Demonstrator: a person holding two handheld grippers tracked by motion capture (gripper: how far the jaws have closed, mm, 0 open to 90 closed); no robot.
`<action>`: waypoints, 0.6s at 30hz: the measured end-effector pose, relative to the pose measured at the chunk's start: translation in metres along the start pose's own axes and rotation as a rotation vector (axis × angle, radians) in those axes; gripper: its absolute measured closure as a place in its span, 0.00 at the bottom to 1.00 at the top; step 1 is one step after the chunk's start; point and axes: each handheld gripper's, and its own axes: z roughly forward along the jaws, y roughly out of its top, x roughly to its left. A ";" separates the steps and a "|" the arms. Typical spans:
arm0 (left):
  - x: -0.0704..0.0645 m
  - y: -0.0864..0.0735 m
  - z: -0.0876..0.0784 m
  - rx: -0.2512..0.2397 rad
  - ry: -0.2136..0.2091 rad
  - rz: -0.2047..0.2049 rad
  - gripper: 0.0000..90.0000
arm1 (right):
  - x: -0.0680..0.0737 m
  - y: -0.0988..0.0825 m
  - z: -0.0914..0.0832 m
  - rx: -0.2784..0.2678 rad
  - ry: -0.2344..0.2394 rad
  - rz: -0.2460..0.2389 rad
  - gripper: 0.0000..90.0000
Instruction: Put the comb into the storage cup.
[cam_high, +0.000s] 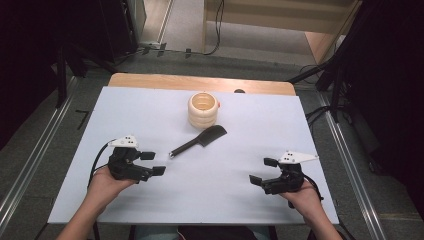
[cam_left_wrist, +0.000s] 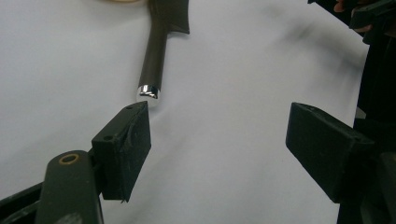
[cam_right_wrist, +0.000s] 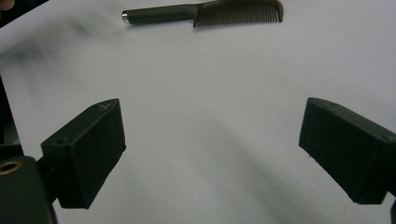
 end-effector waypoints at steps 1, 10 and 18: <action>0.000 0.002 0.002 0.003 0.005 0.005 0.25 | 0.000 0.000 0.000 -0.001 0.000 0.001 0.06; 0.006 0.017 0.010 -0.009 0.017 0.000 0.25 | 0.000 0.000 0.000 -0.002 -0.003 0.006 0.06; 0.014 0.038 0.018 0.007 0.036 0.011 0.26 | 0.000 0.000 -0.001 -0.003 -0.003 0.006 0.06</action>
